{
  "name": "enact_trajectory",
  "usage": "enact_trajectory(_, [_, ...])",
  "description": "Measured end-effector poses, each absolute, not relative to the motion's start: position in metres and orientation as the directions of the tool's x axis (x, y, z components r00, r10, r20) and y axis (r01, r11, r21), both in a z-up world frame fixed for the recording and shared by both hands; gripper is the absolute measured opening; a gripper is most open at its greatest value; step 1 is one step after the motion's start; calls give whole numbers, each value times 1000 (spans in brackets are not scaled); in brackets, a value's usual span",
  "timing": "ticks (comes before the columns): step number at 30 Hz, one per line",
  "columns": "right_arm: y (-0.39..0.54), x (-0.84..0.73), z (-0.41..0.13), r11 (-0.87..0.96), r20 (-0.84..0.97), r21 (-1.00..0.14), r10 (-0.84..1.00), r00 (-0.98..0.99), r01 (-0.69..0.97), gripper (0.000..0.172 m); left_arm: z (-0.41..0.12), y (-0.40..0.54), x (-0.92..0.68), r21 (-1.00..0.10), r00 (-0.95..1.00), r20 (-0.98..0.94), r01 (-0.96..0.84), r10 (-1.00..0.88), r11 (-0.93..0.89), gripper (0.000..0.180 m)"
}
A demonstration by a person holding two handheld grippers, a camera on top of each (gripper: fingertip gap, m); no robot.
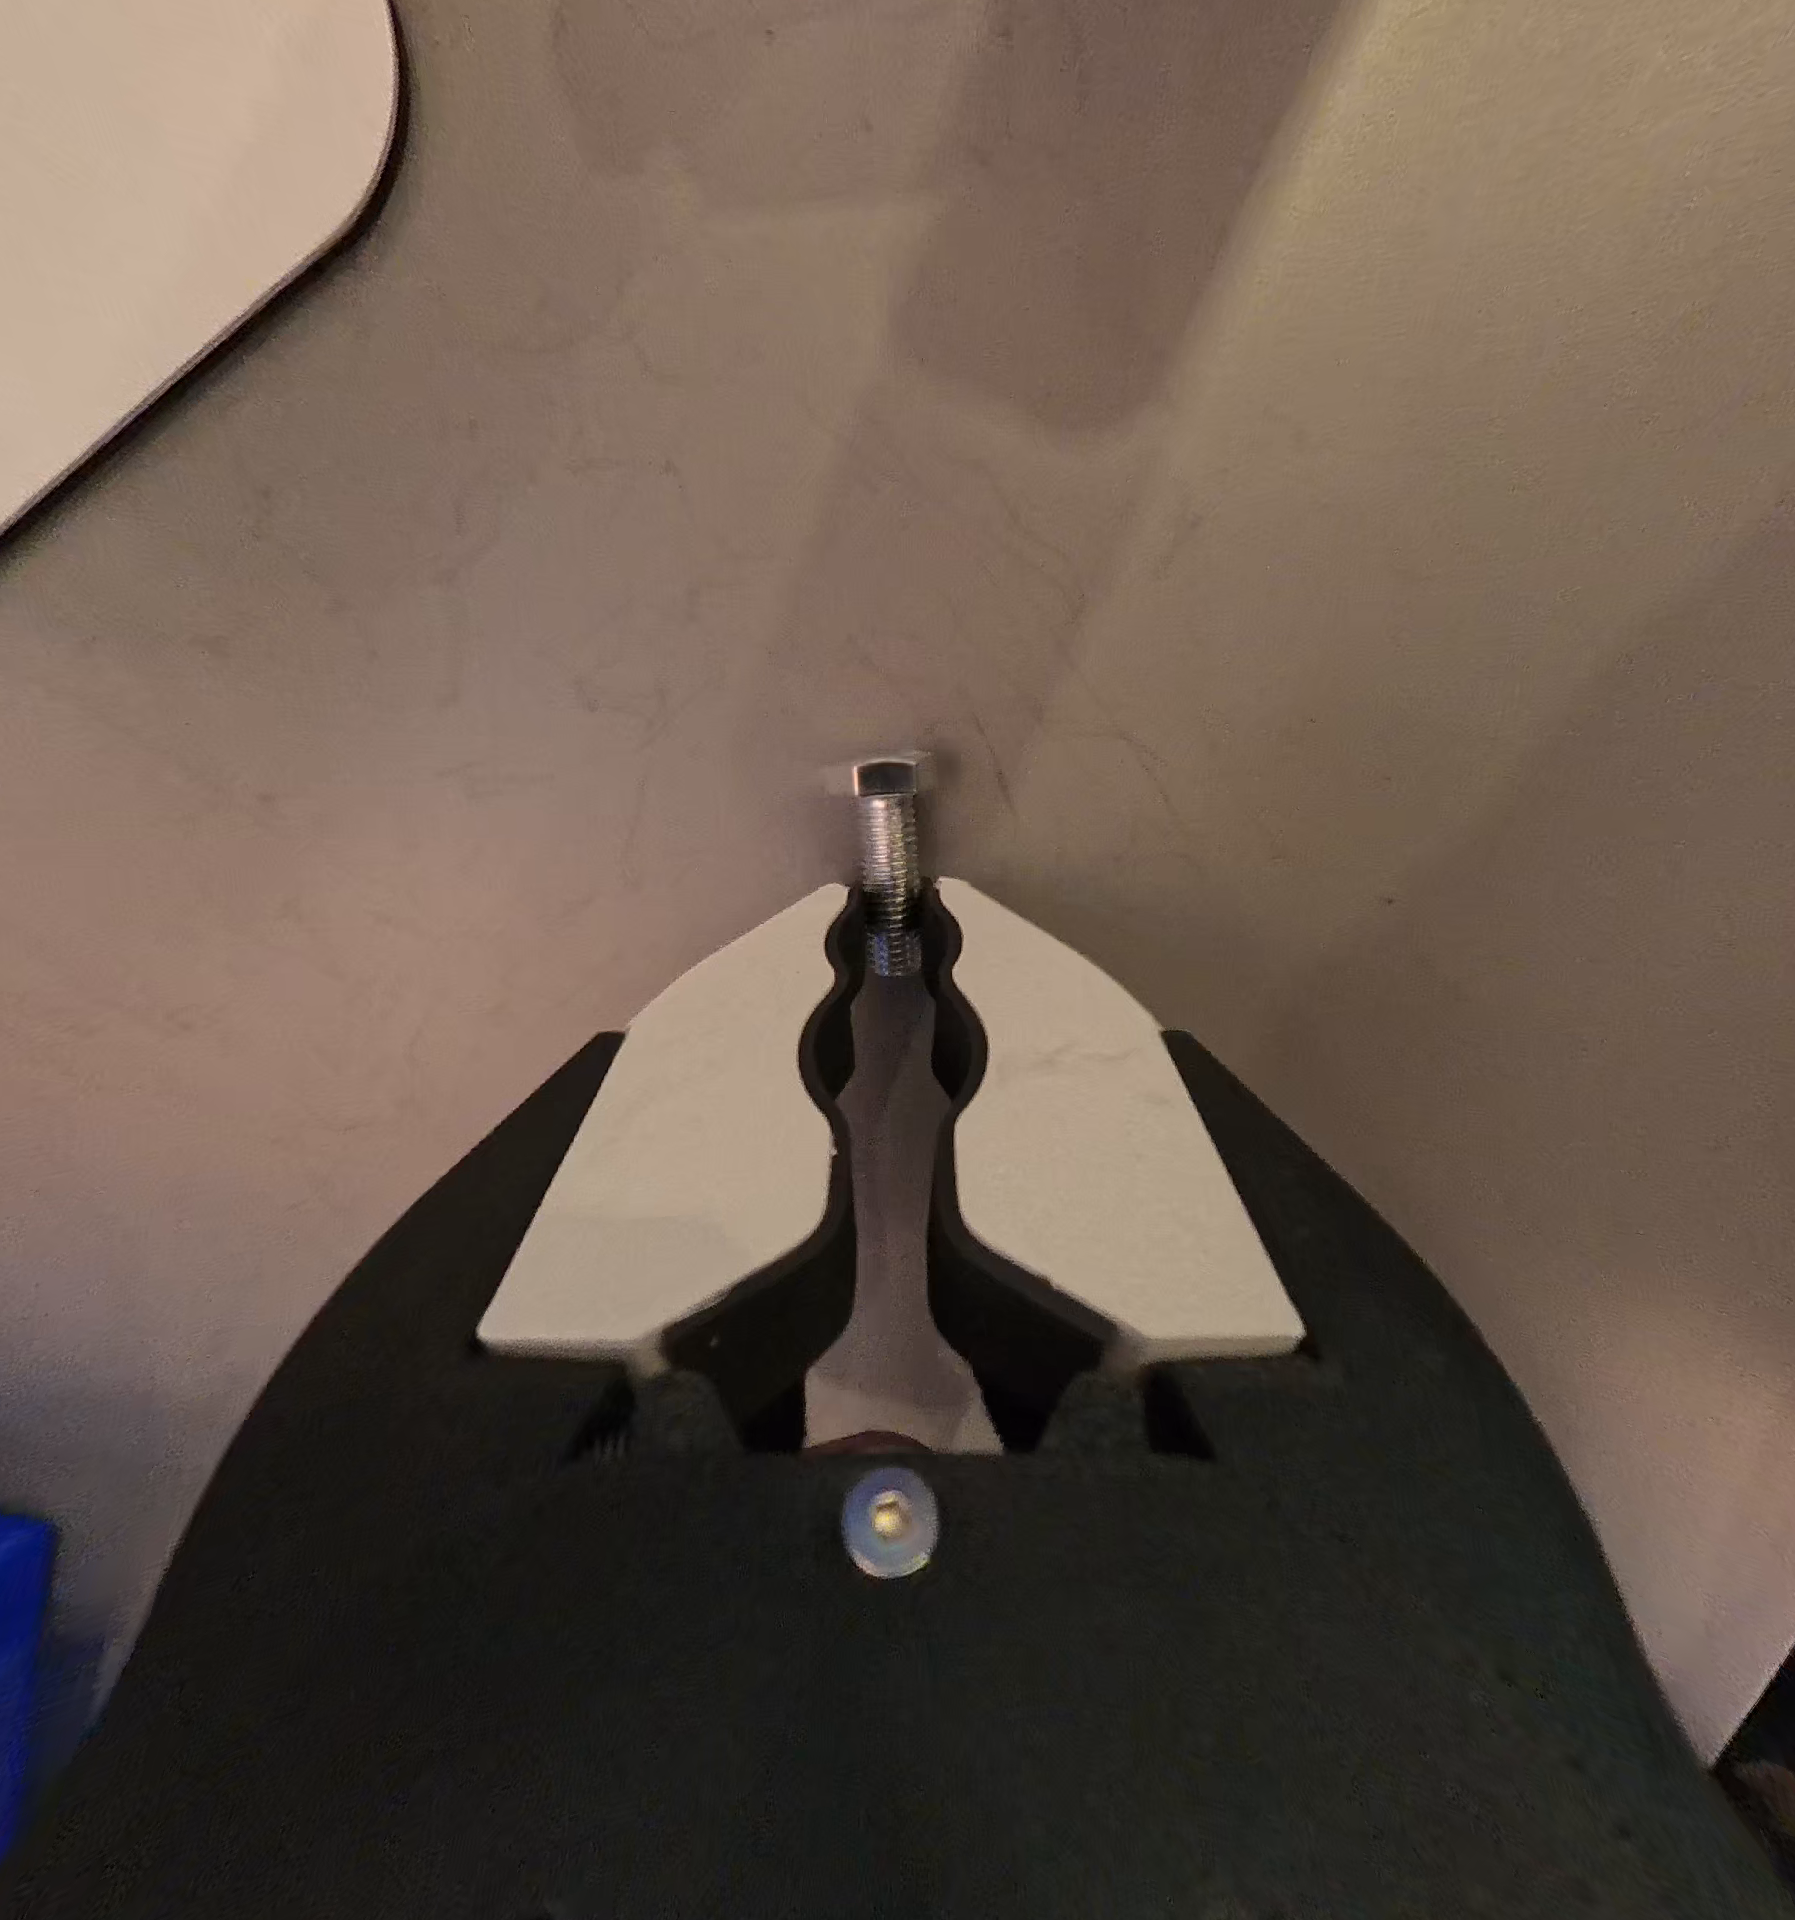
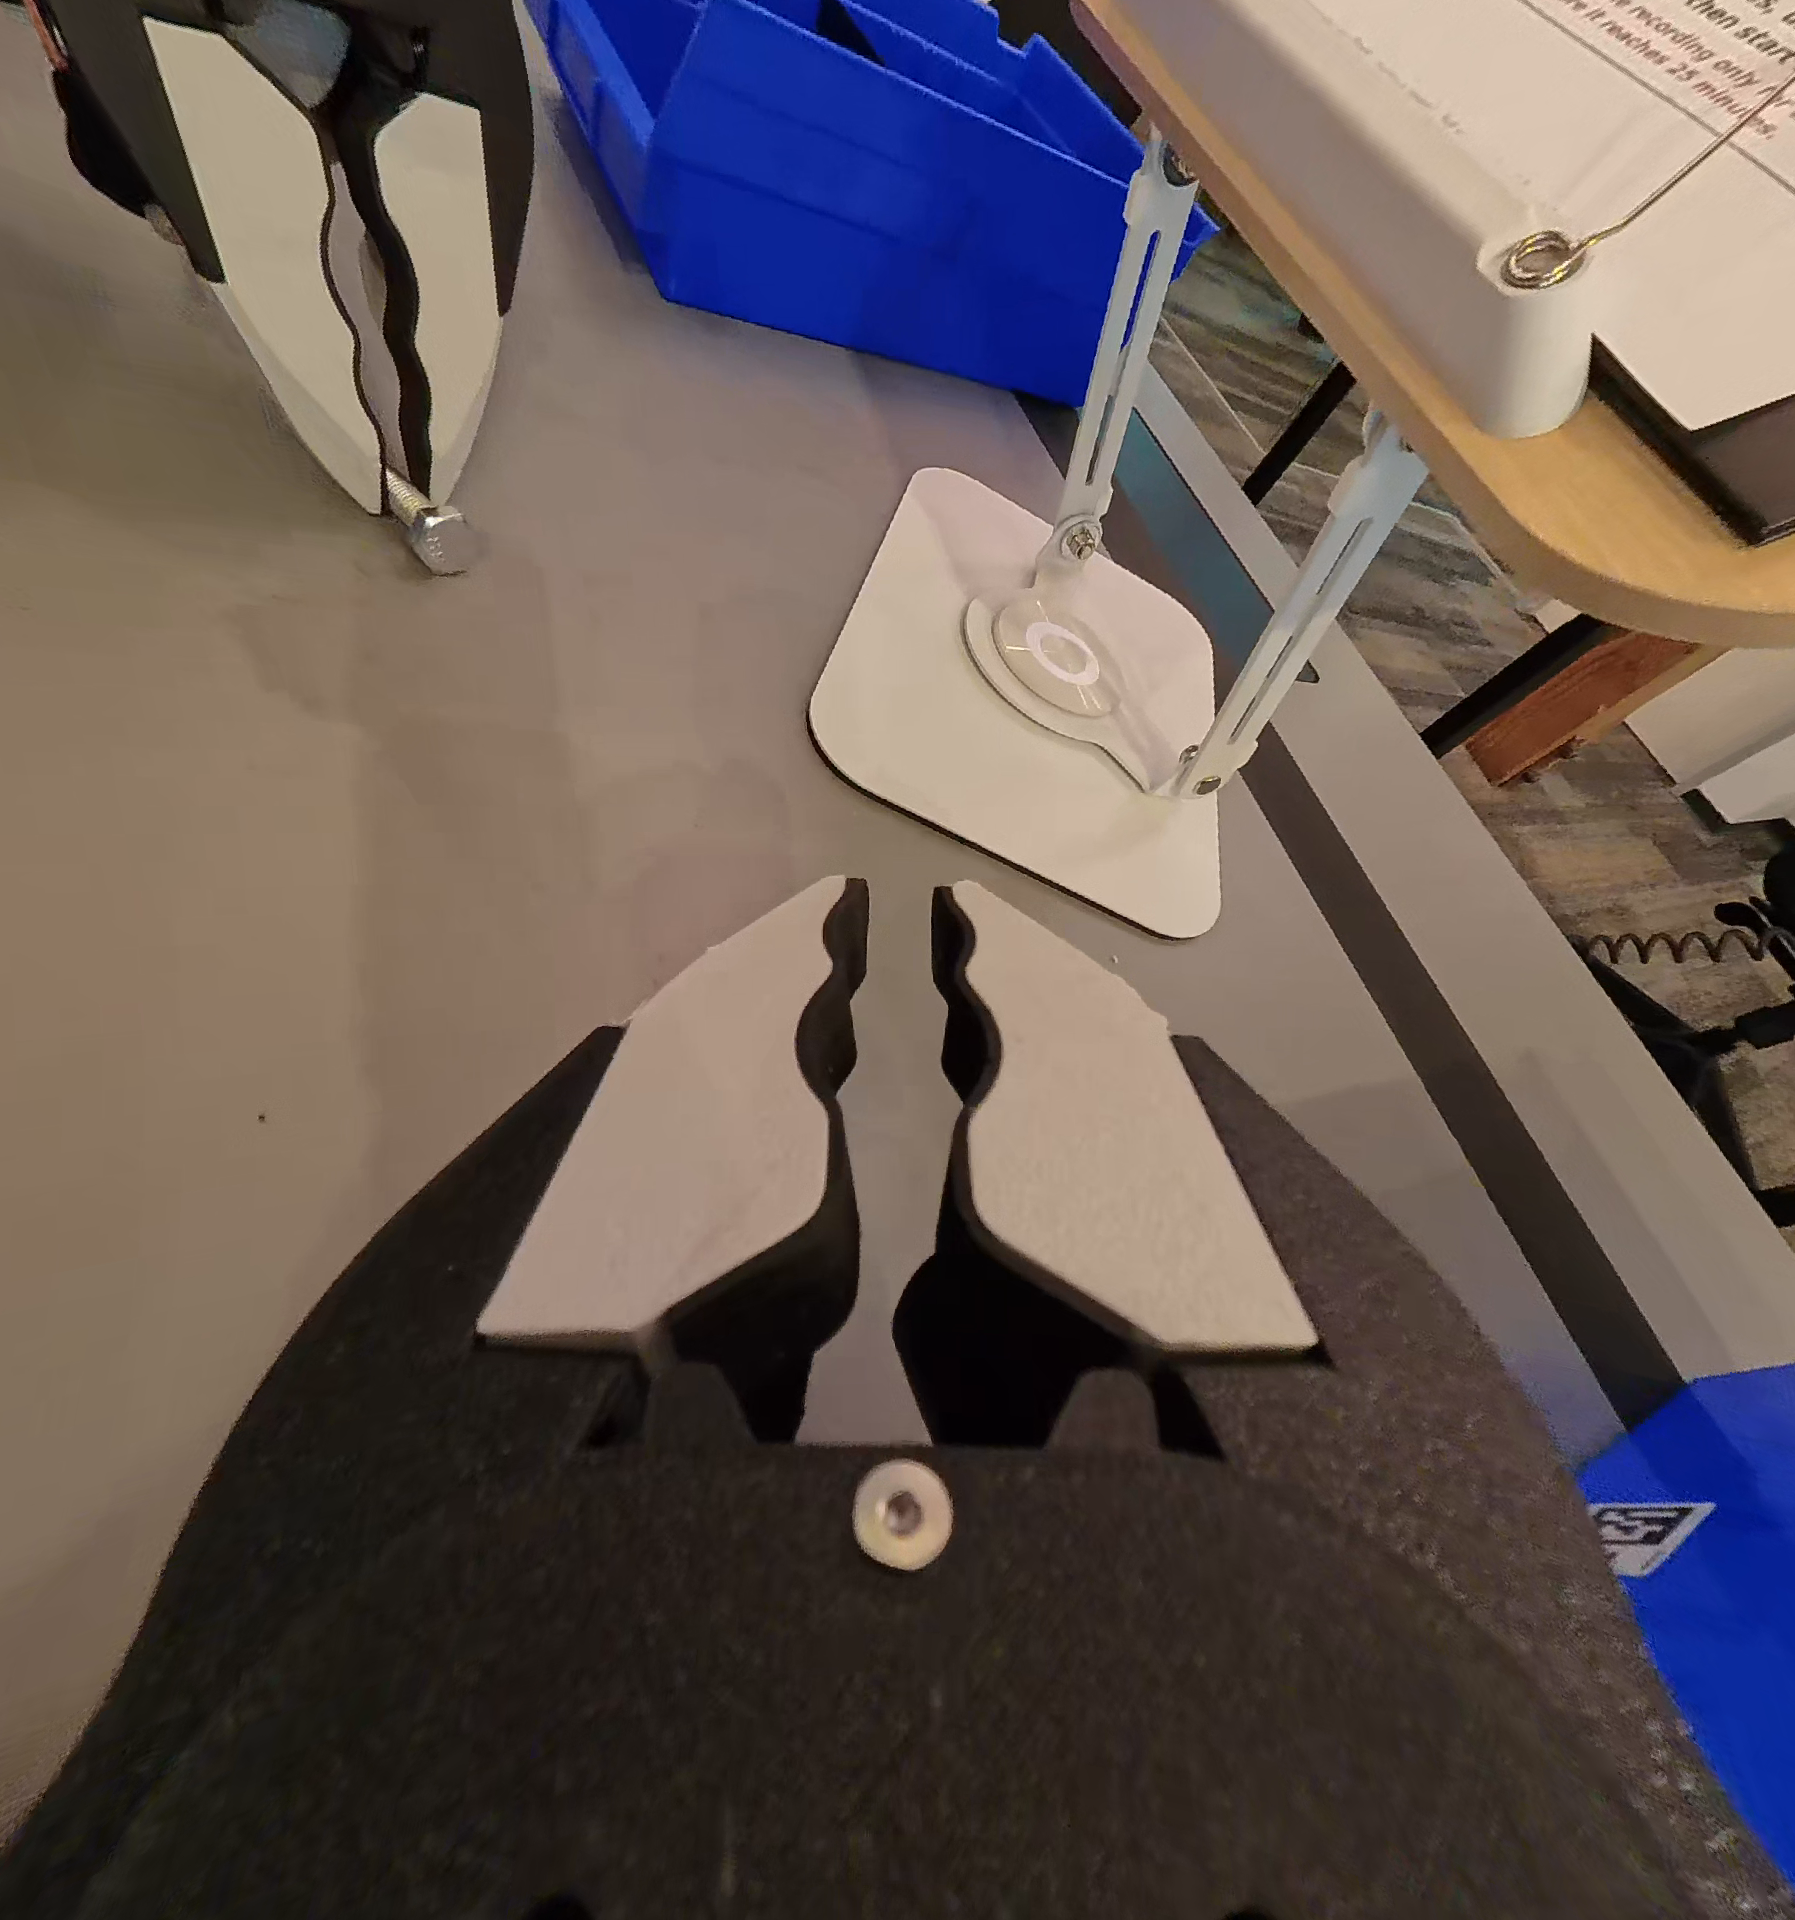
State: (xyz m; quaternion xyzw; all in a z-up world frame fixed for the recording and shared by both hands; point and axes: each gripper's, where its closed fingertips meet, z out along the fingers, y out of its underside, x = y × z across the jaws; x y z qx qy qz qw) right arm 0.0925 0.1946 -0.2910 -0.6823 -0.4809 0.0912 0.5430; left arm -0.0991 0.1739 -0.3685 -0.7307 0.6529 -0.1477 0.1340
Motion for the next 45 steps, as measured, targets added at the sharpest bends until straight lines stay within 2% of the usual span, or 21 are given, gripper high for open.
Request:
enact_trajectory(3, [194, 92, -291, 56, 402, -826, 756, 517, 560, 12, -358, 175, -104, -429, 132, 48, -892, -990, -140, 17])
enact_trajectory(5, [193, 92, -290, 63, 406, -828, 753, 518, 557, 12, -330, 182, -117, -494, 159, 37, -856, -987, -156, 15])
enact_trajectory(9, [193, 92, -286, 66, 395, -841, 754, 525, 537, 12, -260, 254, -184, -567, 332, -159, -802, -930, -189, 15])
enact_trajectory(11, [193, 92, -286, 62, 386, -846, 757, 527, 530, 12, -250, 298, -221, -537, 405, -201, -807, -892, -245, 19])
enact_trajectory(13, [193, 92, -286, 63, 387, -844, 759, 524, 532, 12, -258, 342, -252, -502, 450, -248, -817, -858, -283, 19])
enact_trajectory(15, [193, 93, -287, 64, 392, -841, 756, 524, 537, 12, -279, 372, -275, -451, 512, -198, -805, -836, -386, 21])
enact_trajectory(18, [194, 96, -288, 54, 385, -844, 755, 531, 534, 12, -308, 399, -283, -447, 579, -81, -749, -811, -490, 22])
enact_trajectory(20, [195, 97, -289, 49, 377, -847, 756, 534, 529, 12, -327, 409, -286, -404, 609, -39, -735, -792, -545, 22])
enact_trajectory(23, [196, 98, -291, 45, 375, -846, 758, 534, 531, 12, -346, 418, -295, -324, 625, -66, -751, -778, -576, 22])
enact_trajectory(25, [196, 98, -291, 46, 375, -845, 760, 531, 532, 12, -350, 419, -288, -335, 630, -21, -736, -777, -588, 22])
enact_trajectory(28, [195, 97, -291, 48, 374, -847, 762, 529, 530, 12, -359, 420, -290, -279, 623, -33, -757, -782, -591, 23])
enact_trajectory(34, [195, 98, -289, 50, 371, -850, 762, 530, 524, 12, -361, 416, -286, -262, 640, 56, -731, -766, -630, 21])
enact_trajectory(45, [194, 99, -288, 54, 374, -852, 761, 531, 521, 11, -367, 413, -286, -227, 620, 90, -750, -780, -622, 21])
